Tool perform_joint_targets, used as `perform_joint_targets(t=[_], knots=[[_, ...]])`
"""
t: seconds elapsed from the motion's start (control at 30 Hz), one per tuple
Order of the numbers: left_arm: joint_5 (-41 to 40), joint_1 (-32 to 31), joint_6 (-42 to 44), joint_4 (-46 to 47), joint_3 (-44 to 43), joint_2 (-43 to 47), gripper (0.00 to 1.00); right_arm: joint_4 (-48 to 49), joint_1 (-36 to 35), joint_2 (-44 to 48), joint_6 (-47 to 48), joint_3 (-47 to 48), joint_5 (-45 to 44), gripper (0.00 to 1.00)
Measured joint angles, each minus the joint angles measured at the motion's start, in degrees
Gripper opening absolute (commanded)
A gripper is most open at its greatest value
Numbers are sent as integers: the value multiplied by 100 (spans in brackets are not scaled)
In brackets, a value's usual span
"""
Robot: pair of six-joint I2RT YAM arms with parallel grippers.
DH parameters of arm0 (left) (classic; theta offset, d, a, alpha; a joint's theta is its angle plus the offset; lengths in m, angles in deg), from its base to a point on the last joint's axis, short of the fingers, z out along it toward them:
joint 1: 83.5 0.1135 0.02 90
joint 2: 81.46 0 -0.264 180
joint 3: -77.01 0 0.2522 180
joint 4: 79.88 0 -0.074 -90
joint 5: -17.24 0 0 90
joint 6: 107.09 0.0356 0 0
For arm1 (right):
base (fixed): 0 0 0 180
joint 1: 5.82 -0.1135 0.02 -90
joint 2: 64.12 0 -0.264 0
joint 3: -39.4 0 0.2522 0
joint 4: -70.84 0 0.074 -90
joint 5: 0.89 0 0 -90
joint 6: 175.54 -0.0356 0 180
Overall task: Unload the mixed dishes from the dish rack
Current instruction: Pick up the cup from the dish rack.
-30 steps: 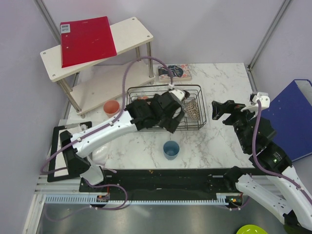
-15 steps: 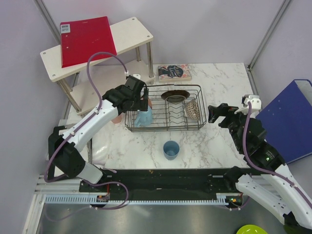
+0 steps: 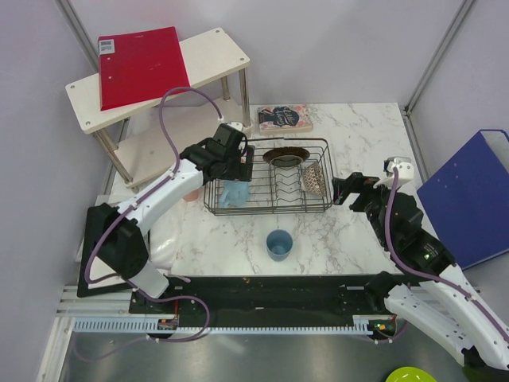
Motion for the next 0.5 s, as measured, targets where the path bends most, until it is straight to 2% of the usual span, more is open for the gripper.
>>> perform_joint_targets(t=[0.5], knots=[[415,0,166,243,214,-621,99,15,0,-55,-46,-125,9,98]])
